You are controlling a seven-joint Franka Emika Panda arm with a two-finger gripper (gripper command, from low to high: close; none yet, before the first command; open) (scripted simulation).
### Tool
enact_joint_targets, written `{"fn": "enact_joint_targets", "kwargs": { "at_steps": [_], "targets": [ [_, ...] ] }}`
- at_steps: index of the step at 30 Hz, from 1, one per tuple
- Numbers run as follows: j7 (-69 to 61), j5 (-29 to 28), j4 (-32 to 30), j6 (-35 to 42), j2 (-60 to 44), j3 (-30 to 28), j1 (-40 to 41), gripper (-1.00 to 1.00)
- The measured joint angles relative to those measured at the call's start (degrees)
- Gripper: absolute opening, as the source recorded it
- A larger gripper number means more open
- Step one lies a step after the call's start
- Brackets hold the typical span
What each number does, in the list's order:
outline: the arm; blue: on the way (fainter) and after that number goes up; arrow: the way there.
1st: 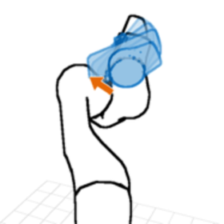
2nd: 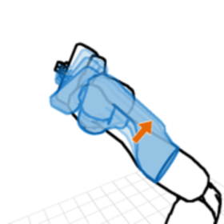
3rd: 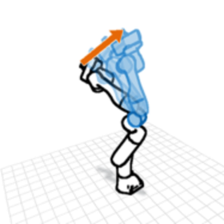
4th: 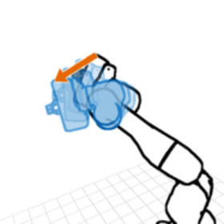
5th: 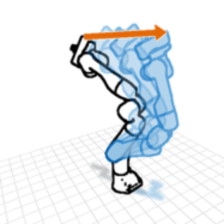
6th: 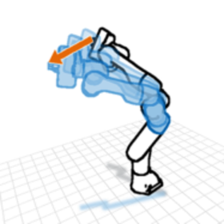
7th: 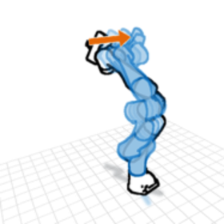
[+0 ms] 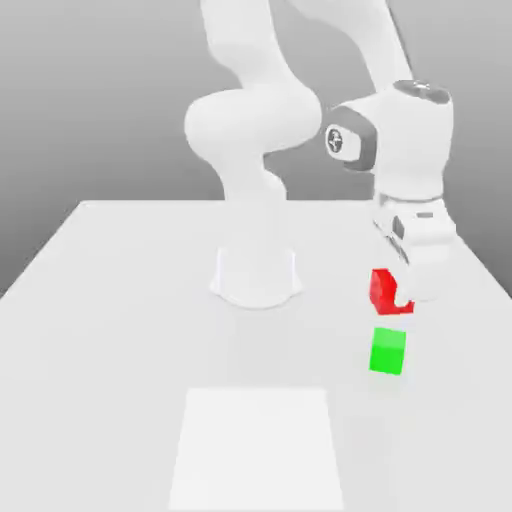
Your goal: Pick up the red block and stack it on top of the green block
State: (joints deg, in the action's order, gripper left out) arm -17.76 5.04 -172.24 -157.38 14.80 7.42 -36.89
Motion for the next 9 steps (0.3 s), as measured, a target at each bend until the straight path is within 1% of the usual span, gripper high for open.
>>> {"fn": "enact_joint_targets", "kwargs": {
  "at_steps": [5, 6, 9],
  "targets": [
    [1.36, -2.4, 0.33, -9.75, -10.09, 0.36, 0.72, -1.0],
    [2.01, -3.37, 0.4, -11.59, -12.01, 0.24, 0.96, 1.0],
    [2.01, -3.37, 0.4, -11.59, -12.01, 0.24, 0.97, 1.0]
  ]
}}
